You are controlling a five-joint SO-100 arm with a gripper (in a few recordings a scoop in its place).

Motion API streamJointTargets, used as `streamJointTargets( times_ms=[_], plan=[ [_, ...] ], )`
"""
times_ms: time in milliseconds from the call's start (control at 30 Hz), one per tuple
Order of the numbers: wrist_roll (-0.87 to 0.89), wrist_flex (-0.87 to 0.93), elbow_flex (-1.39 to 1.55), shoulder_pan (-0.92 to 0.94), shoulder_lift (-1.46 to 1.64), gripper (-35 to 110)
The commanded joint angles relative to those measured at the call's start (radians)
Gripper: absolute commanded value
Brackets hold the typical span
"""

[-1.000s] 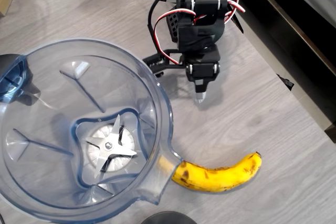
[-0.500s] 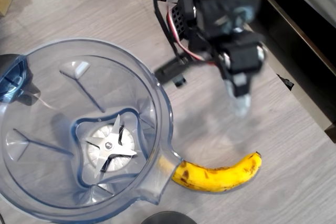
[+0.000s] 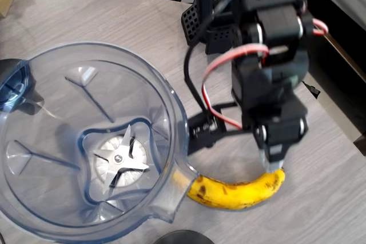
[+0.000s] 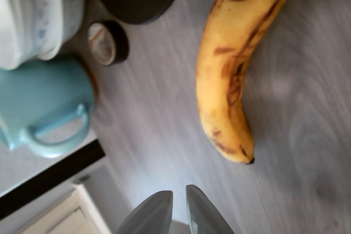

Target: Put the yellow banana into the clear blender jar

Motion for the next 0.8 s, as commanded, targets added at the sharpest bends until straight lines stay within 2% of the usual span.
streamJointTargets(
  times_ms=[0,200,400,767],
  plan=[
    [0.008,0.028,-0.129,-0.015,-0.104,1],
    [-0.005,0.222,-0.380,-0.025,-0.344,14],
    [-0.012,0.189,-0.377,-0.017,-0.434,28],
    [-0.009,0.225,-0.380,-0.018,-0.535,28]
  ],
)
